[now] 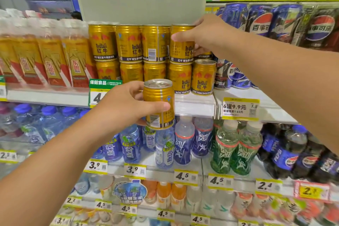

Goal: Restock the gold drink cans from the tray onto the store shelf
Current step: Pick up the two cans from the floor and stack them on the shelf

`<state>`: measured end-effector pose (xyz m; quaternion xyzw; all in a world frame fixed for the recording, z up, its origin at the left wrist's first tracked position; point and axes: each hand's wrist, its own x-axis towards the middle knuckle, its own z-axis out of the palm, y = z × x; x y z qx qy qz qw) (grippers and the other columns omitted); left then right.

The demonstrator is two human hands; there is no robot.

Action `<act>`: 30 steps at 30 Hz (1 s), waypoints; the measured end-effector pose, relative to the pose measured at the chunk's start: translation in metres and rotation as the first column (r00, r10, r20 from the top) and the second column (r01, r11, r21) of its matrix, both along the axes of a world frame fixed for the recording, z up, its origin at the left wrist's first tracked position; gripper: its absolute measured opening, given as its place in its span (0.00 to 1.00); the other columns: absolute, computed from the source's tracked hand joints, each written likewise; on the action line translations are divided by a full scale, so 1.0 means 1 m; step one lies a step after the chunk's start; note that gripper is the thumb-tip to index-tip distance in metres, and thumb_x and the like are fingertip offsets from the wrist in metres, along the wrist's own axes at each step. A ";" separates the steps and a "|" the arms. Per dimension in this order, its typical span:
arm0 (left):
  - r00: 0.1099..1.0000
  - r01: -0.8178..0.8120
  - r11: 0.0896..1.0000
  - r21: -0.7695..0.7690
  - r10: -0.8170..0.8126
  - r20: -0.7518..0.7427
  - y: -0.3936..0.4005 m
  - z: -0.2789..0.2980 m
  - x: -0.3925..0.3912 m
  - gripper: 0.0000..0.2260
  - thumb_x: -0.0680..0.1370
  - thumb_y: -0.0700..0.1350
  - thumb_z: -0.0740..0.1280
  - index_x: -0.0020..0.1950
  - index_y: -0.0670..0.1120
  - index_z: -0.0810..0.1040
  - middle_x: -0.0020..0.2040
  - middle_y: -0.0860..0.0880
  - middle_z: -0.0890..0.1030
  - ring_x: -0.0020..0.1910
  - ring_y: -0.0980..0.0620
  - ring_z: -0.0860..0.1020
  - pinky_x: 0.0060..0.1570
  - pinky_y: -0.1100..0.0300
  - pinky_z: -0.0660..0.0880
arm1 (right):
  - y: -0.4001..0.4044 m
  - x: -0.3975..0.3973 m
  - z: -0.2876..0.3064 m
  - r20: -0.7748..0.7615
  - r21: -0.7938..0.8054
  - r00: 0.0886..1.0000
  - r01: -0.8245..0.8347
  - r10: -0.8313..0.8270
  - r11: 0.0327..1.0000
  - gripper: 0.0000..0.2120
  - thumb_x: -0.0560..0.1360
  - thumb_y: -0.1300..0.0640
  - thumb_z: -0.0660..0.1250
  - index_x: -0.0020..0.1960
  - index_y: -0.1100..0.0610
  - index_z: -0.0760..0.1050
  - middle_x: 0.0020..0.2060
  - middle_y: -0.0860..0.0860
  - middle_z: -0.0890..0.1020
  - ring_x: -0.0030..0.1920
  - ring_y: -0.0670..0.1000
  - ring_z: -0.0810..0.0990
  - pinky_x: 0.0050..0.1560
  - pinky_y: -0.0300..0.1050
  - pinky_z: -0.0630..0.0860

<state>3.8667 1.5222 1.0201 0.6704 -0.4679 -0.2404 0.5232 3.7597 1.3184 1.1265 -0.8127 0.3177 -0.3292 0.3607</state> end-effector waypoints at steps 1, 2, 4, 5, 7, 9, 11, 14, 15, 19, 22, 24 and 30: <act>1.000 0.000 1.000 0.004 0.000 0.004 -0.001 0.000 0.000 0.20 0.69 0.46 0.79 0.59 0.53 0.80 0.47 0.58 0.87 0.45 0.58 0.86 0.39 0.59 0.83 | -0.001 0.001 -0.001 -0.001 -0.001 1.000 0.004 -0.004 1.000 0.26 0.64 0.44 0.81 0.57 0.55 0.79 0.48 0.51 0.86 0.47 0.50 0.86 0.49 0.51 0.85; 1.000 -0.001 1.000 0.005 0.001 0.003 -0.002 -0.001 0.000 0.20 0.68 0.47 0.79 0.59 0.53 0.80 0.48 0.57 0.87 0.46 0.58 0.86 0.41 0.58 0.83 | -0.001 0.001 -0.003 -0.001 -0.004 1.000 0.006 -0.006 1.000 0.27 0.64 0.44 0.81 0.57 0.55 0.79 0.49 0.51 0.85 0.47 0.51 0.86 0.49 0.51 0.85; 1.000 -0.001 1.000 0.003 0.001 -0.012 -0.004 -0.002 0.001 0.21 0.68 0.46 0.79 0.59 0.53 0.80 0.48 0.57 0.87 0.47 0.57 0.86 0.43 0.55 0.84 | 0.000 0.002 -0.005 0.003 -0.008 1.000 0.021 -0.021 1.000 0.27 0.65 0.43 0.81 0.56 0.55 0.77 0.50 0.51 0.84 0.50 0.51 0.85 0.50 0.51 0.84; 1.000 0.002 1.000 0.005 -0.002 -0.017 -0.005 -0.003 0.001 0.21 0.68 0.46 0.79 0.59 0.53 0.80 0.48 0.56 0.87 0.47 0.56 0.86 0.43 0.54 0.84 | 0.000 0.002 -0.005 0.004 -0.017 0.999 0.035 -0.035 0.999 0.27 0.65 0.43 0.80 0.56 0.55 0.76 0.49 0.51 0.83 0.51 0.51 0.84 0.51 0.51 0.84; 1.000 0.010 1.000 0.015 -0.010 -0.019 -0.007 -0.003 0.000 0.21 0.68 0.46 0.79 0.60 0.53 0.80 0.48 0.56 0.87 0.47 0.56 0.86 0.44 0.53 0.84 | 0.004 0.000 -0.007 -0.013 -0.044 0.998 0.056 -0.056 0.997 0.29 0.67 0.41 0.78 0.59 0.56 0.73 0.47 0.49 0.79 0.53 0.51 0.82 0.54 0.50 0.83; 1.000 0.014 1.000 0.018 -0.014 -0.022 -0.009 -0.005 0.001 0.22 0.68 0.47 0.79 0.60 0.53 0.80 0.48 0.56 0.87 0.47 0.56 0.86 0.45 0.52 0.84 | 0.007 -0.005 -0.009 -0.033 -0.072 0.997 0.070 -0.072 0.995 0.33 0.68 0.38 0.77 0.64 0.56 0.72 0.45 0.47 0.76 0.53 0.51 0.81 0.55 0.50 0.82; 1.000 0.016 1.000 0.018 -0.016 -0.022 -0.010 -0.005 0.001 0.22 0.68 0.47 0.79 0.60 0.53 0.80 0.48 0.56 0.87 0.47 0.57 0.86 0.45 0.52 0.83 | 0.010 -0.013 -0.011 -0.015 -0.123 0.995 0.097 -0.100 0.988 0.26 0.68 0.38 0.76 0.56 0.52 0.73 0.45 0.44 0.77 0.50 0.47 0.80 0.53 0.44 0.80; 1.000 0.026 0.999 0.019 -0.026 -0.018 -0.011 -0.006 -0.001 0.22 0.68 0.48 0.79 0.60 0.53 0.80 0.48 0.56 0.87 0.47 0.56 0.86 0.45 0.52 0.83 | 0.019 -0.032 -0.020 0.099 -0.253 0.973 0.228 -0.210 0.940 0.26 0.70 0.38 0.74 0.62 0.51 0.73 0.50 0.44 0.78 0.50 0.43 0.78 0.48 0.39 0.75; 0.999 0.027 0.999 0.019 -0.027 -0.019 -0.011 -0.006 -0.001 0.22 0.68 0.48 0.79 0.60 0.53 0.80 0.49 0.56 0.87 0.47 0.56 0.86 0.45 0.52 0.83 | 0.025 -0.039 -0.026 0.164 -0.277 0.963 0.254 -0.215 0.927 0.25 0.72 0.40 0.72 0.63 0.52 0.73 0.49 0.45 0.79 0.48 0.42 0.78 0.46 0.38 0.75; 0.998 0.050 0.998 0.023 -0.049 -0.029 -0.013 -0.004 -0.005 0.21 0.68 0.48 0.78 0.60 0.53 0.80 0.49 0.55 0.87 0.49 0.54 0.86 0.50 0.47 0.83 | 0.062 -0.066 -0.070 0.247 -0.146 0.969 0.040 -0.003 0.988 0.05 0.78 0.56 0.70 0.53 0.53 0.77 0.42 0.53 0.80 0.40 0.48 0.78 0.44 0.43 0.79; 0.998 0.061 0.998 0.019 -0.061 -0.023 -0.016 -0.001 -0.009 0.22 0.67 0.50 0.78 0.60 0.53 0.81 0.49 0.54 0.87 0.50 0.52 0.86 0.52 0.46 0.82 | 0.082 -0.073 -0.109 0.071 0.066 0.987 -0.151 0.146 0.986 0.10 0.76 0.59 0.72 0.56 0.53 0.77 0.48 0.56 0.84 0.43 0.49 0.82 0.48 0.41 0.79; 0.997 0.075 0.997 0.006 -0.075 -0.033 -0.019 0.000 -0.013 0.22 0.66 0.49 0.78 0.60 0.52 0.81 0.49 0.54 0.88 0.49 0.52 0.86 0.52 0.48 0.83 | 0.084 -0.071 -0.125 0.008 0.116 0.979 -0.205 0.206 0.972 0.18 0.72 0.58 0.76 0.59 0.50 0.75 0.47 0.47 0.83 0.43 0.42 0.84 0.47 0.36 0.79; 0.992 0.122 0.991 -0.050 -0.124 -0.037 -0.024 0.000 -0.022 0.22 0.66 0.45 0.78 0.59 0.51 0.81 0.48 0.53 0.88 0.51 0.51 0.86 0.51 0.49 0.83 | 0.078 -0.065 -0.127 0.120 0.209 0.960 -0.273 0.252 0.939 0.30 0.66 0.60 0.81 0.65 0.54 0.73 0.52 0.47 0.85 0.52 0.45 0.86 0.57 0.47 0.81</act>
